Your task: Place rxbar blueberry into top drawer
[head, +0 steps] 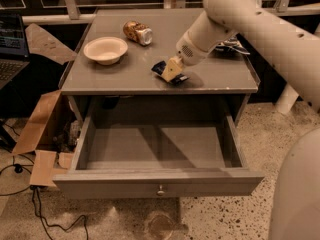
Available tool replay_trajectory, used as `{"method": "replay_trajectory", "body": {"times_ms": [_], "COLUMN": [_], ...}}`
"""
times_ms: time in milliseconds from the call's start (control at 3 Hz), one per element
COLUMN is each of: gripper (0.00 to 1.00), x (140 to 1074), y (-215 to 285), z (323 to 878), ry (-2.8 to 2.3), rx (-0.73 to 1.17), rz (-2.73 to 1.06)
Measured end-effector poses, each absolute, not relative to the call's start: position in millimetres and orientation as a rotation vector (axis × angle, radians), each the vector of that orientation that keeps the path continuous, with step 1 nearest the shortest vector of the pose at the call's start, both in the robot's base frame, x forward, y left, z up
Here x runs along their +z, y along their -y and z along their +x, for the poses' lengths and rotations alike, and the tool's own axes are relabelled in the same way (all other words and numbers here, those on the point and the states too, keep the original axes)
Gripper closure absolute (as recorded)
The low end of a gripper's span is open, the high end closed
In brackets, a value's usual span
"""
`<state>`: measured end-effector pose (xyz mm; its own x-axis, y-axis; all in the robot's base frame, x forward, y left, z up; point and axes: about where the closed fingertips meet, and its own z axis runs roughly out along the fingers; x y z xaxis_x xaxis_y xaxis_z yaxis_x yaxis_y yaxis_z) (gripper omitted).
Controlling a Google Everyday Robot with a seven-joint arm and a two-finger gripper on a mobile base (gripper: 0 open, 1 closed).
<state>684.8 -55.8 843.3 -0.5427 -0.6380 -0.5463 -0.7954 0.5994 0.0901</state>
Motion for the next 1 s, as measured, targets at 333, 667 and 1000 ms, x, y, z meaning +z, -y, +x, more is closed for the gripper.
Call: {"method": "replay_trajectory", "body": {"times_ms": [333,667,1000], "gripper": [1.00,1.00,1.00], "x": [863,882,884], "y": [68,79,85], "z": [660,639,615], "ry": [-2.266,-2.179,-2.093], "rx": [0.540,0.603,0.725], "rz": [-1.316,-1.431,-1.516]}}
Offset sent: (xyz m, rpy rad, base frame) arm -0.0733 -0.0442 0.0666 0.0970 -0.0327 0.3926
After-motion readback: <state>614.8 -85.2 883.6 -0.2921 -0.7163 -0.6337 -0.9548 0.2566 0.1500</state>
